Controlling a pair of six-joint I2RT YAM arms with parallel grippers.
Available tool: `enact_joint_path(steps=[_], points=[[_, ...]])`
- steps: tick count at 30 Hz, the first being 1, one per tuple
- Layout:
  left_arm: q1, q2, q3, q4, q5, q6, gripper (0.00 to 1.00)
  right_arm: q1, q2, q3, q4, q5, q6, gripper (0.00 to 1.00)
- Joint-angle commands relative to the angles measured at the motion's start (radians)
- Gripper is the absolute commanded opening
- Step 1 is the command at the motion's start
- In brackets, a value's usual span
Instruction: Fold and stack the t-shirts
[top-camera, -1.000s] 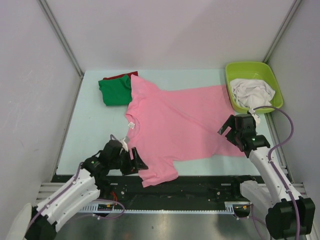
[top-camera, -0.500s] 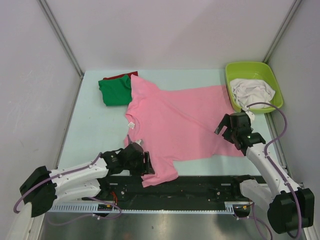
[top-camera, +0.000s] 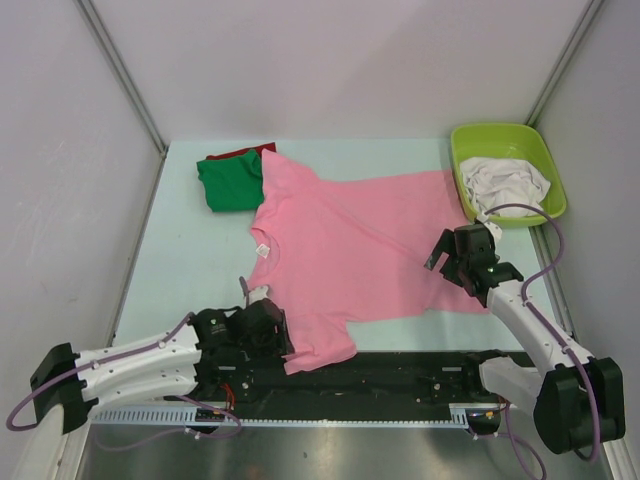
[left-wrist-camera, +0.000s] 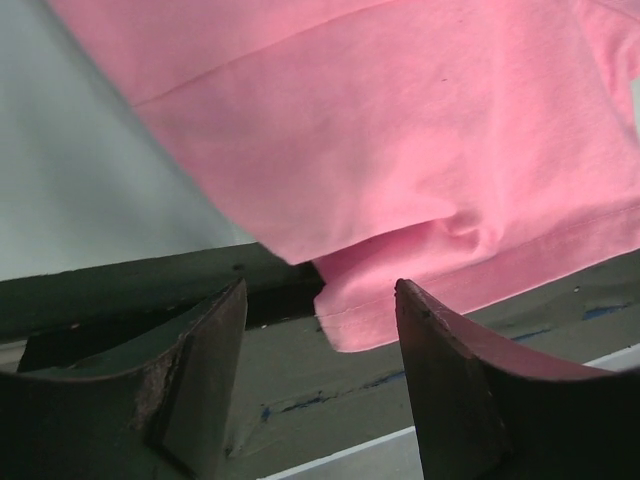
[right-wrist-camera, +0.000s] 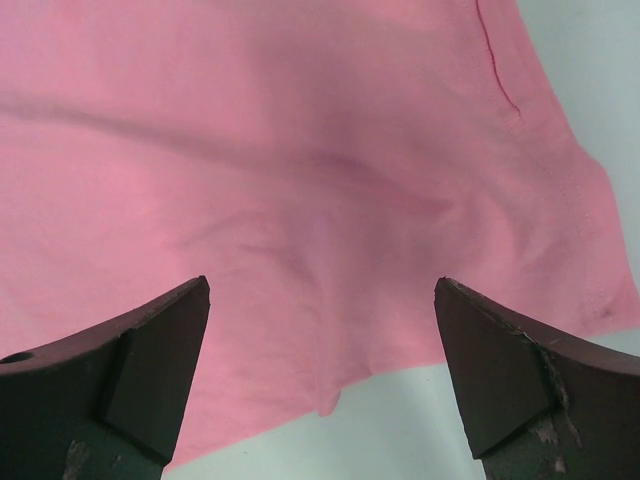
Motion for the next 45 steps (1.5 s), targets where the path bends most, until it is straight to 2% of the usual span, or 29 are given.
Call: enact_joint_path(steps=[1, 6, 10, 17, 21, 23, 25, 26, 28, 32, 37, 45], points=[[-0.015, -0.003, -0.009, -0.063, -0.049, -0.049, 0.66, 0.019, 0.001, -0.009, 0.038, 0.004, 0.001, 1.00], [-0.063, 0.073, -0.017, 0.027, -0.014, -0.049, 0.64, 0.030, -0.012, -0.012, 0.021, 0.018, 0.005, 1.00], [-0.120, 0.161, 0.016, 0.055, -0.012, -0.055, 0.62, 0.033, -0.022, -0.015, 0.012, 0.020, 0.008, 1.00], [-0.202, 0.224, 0.062, 0.096, -0.021, -0.084, 0.60, 0.036, -0.026, -0.032, 0.013, 0.024, 0.014, 1.00], [-0.229, 0.221, 0.069, 0.122, -0.026, -0.097, 0.44, 0.041, -0.025, -0.040, 0.015, 0.026, 0.014, 0.99], [-0.234, 0.216, 0.069, 0.130, -0.026, -0.100, 0.40, 0.041, -0.026, -0.043, 0.013, 0.026, 0.016, 1.00], [-0.239, 0.207, 0.069, 0.130, -0.026, -0.104, 0.28, 0.042, -0.029, -0.046, 0.010, 0.029, 0.016, 1.00], [-0.239, 0.202, 0.065, 0.136, -0.025, -0.104, 0.14, 0.042, -0.028, -0.044, 0.009, 0.037, 0.018, 1.00], [-0.240, 0.184, 0.054, 0.145, -0.021, -0.107, 0.00, 0.042, -0.031, -0.044, 0.004, 0.043, 0.022, 1.00], [-0.240, 0.127, 0.039, 0.150, -0.026, -0.126, 0.00, 0.030, -0.035, -0.044, -0.006, 0.064, 0.030, 1.00], [-0.239, 0.008, 0.086, 0.043, -0.104, -0.138, 0.00, -0.043, -0.020, -0.043, -0.039, 0.083, 0.048, 1.00], [-0.222, -0.025, 0.115, -0.059, -0.182, -0.149, 0.00, -0.183, 0.024, -0.029, -0.100, 0.174, 0.088, 1.00]])
